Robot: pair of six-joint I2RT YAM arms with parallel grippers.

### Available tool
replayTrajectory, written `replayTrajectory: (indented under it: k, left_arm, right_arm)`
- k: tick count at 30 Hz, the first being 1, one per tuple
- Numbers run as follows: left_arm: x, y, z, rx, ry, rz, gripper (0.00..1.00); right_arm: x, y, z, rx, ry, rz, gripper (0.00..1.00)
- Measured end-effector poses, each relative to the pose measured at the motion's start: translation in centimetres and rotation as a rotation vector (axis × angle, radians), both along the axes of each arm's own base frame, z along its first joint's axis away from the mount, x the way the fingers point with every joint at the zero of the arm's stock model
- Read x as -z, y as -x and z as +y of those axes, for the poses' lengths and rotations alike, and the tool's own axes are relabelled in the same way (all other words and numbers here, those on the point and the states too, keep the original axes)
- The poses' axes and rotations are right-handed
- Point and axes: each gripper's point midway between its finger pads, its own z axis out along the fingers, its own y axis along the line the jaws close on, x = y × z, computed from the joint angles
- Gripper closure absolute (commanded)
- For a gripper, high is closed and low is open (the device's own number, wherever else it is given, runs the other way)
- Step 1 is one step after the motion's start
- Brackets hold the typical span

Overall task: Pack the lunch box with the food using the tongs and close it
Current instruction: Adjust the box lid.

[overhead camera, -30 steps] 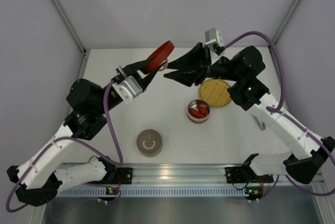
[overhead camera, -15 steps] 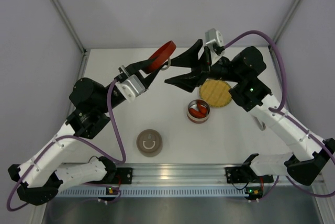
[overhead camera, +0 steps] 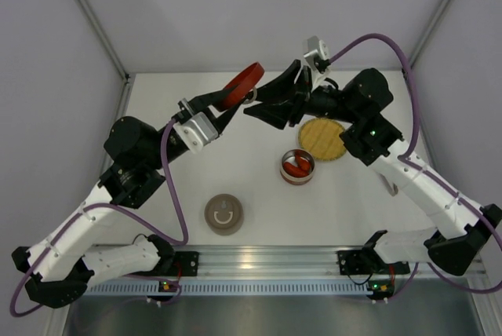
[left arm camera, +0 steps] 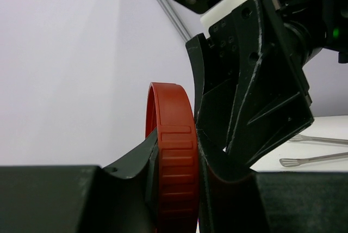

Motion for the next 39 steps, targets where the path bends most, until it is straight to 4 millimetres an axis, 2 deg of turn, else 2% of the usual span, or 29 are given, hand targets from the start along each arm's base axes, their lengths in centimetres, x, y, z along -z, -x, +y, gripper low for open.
replayTrajectory:
  k: [5, 10, 18, 20, 25, 26, 28, 29, 30, 31, 32, 35, 39]
  left_arm:
    - [-0.1, 0.2, 0.0, 0.009, 0.008, 0.011, 1.0]
    - [0.1, 0.3, 0.1, 0.018, 0.013, 0.03, 1.0]
    - [0.0, 0.7, 0.6, 0.02, 0.035, 0.049, 1.0]
    - [0.1, 0.4, 0.7, 0.011, 0.043, 0.057, 1.0]
    - [0.4, 0.1, 0.7, 0.0, 0.056, 0.071, 1.0]
    - [0.4, 0.1, 0.8, -0.001, 0.059, 0.073, 0.97]
    - [0.5, 0.1, 0.8, -0.002, 0.065, 0.083, 0.76]
    - [0.6, 0.0, 0.8, -0.004, 0.067, 0.091, 0.49]
    - [0.7, -0.1, 0.8, -0.008, 0.07, 0.099, 0.36]
    - [1.0, -0.4, 0.9, -0.021, 0.072, 0.112, 0.15]
    - [1.2, -0.7, 1.0, -0.037, 0.07, 0.121, 0.02]
    - [2.1, -1.9, 1.7, -0.091, 0.07, 0.179, 0.02]
    - [2.7, -3.6, 3.2, -0.185, 0.064, 0.243, 0.02]
  right_arm:
    - [0.8, -1.4, 0.7, 0.028, 0.009, 0.045, 0.64]
    - [1.1, -2.4, 1.2, 0.049, 0.01, 0.082, 0.72]
    - [0.0, -2.0, 1.1, 0.031, -0.018, 0.09, 0.96]
    - [0.0, -1.8, 1.0, 0.02, -0.016, 0.084, 1.0]
    - [0.1, -1.9, 0.9, 0.017, -0.008, 0.081, 1.0]
    - [0.2, -1.9, 0.9, 0.016, -0.007, 0.081, 1.0]
    - [0.3, -1.9, 0.9, 0.018, -0.002, 0.073, 1.0]
    - [0.4, -1.9, 0.9, 0.021, 0.003, 0.068, 1.0]
    - [0.6, -2.1, 0.9, 0.027, 0.011, 0.063, 1.0]
    - [0.8, -2.2, 0.7, 0.036, 0.025, 0.055, 1.0]
    - [0.9, -2.4, 0.4, 0.047, 0.04, 0.046, 1.0]
    - [1.1, -3.5, -1.4, 0.114, 0.103, 0.021, 1.0]
    - [2.2, -5.4, -5.8, 0.254, 0.211, -0.009, 1.0]
